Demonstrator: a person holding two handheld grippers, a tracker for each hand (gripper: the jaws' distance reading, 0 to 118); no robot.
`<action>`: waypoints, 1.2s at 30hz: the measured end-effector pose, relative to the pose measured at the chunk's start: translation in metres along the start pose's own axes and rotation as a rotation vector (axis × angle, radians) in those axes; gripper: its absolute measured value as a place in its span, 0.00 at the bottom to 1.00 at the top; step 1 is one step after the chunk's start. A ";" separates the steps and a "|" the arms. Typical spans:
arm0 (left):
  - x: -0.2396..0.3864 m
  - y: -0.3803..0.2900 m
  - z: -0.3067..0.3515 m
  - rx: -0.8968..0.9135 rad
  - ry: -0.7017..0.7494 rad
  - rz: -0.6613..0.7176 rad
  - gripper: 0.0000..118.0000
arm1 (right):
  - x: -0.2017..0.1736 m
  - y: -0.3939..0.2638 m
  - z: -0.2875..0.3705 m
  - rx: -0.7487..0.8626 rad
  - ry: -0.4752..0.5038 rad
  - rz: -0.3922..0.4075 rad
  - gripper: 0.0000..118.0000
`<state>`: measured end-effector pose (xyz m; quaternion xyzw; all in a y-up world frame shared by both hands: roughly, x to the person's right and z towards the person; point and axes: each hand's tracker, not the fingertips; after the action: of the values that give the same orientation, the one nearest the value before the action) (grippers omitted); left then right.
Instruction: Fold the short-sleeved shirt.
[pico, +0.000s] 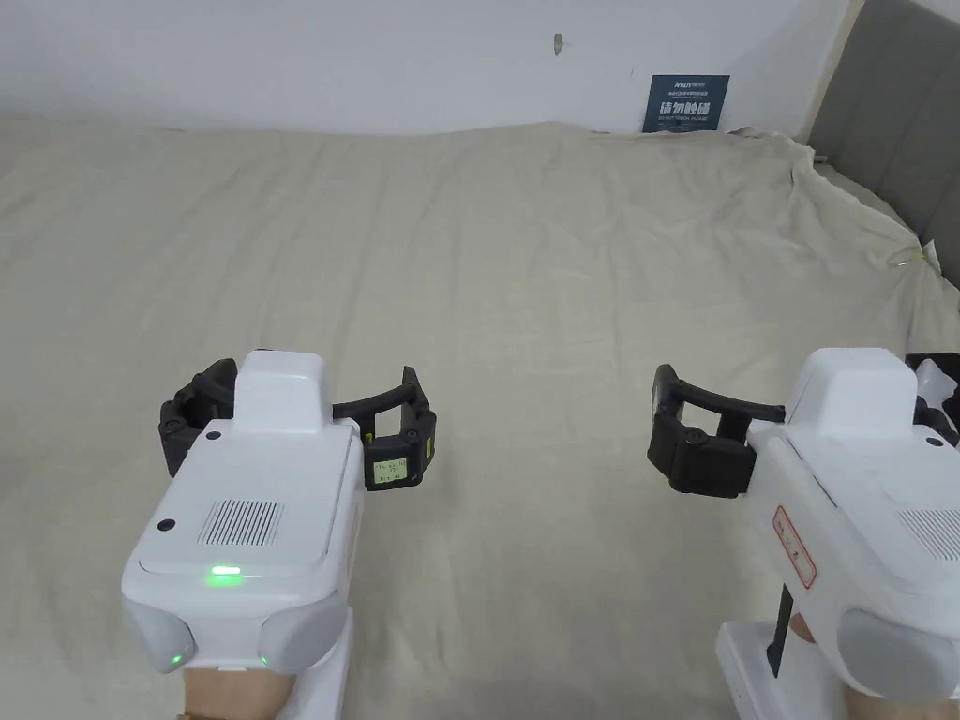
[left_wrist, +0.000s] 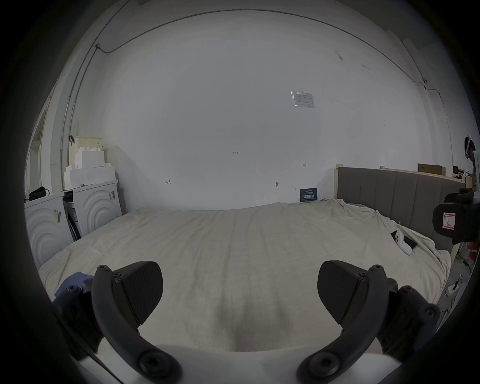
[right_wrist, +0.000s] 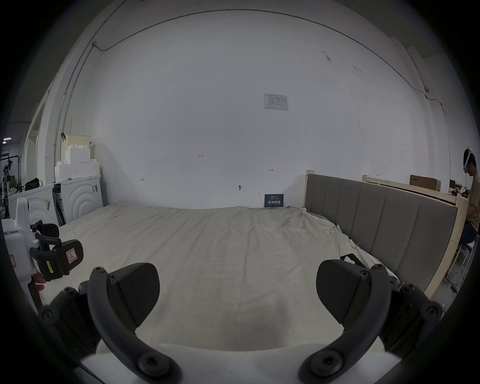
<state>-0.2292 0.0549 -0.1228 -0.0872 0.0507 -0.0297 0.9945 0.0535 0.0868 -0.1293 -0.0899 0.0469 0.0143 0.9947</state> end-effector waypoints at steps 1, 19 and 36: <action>0.000 0.000 0.000 0.000 -0.001 -0.001 1.00 | 0.000 0.000 0.000 0.000 0.000 0.000 1.00; 0.002 0.001 0.000 0.002 -0.010 -0.003 1.00 | -0.001 0.000 -0.001 -0.003 0.002 0.017 1.00; 0.002 -0.003 0.005 -0.035 -0.035 0.042 1.00 | 0.007 0.032 -0.020 -0.583 0.053 -0.303 1.00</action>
<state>-0.2271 0.0529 -0.1179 -0.1042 0.0355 -0.0066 0.9939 0.0572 0.1146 -0.1552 -0.3772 0.0530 -0.1235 0.9163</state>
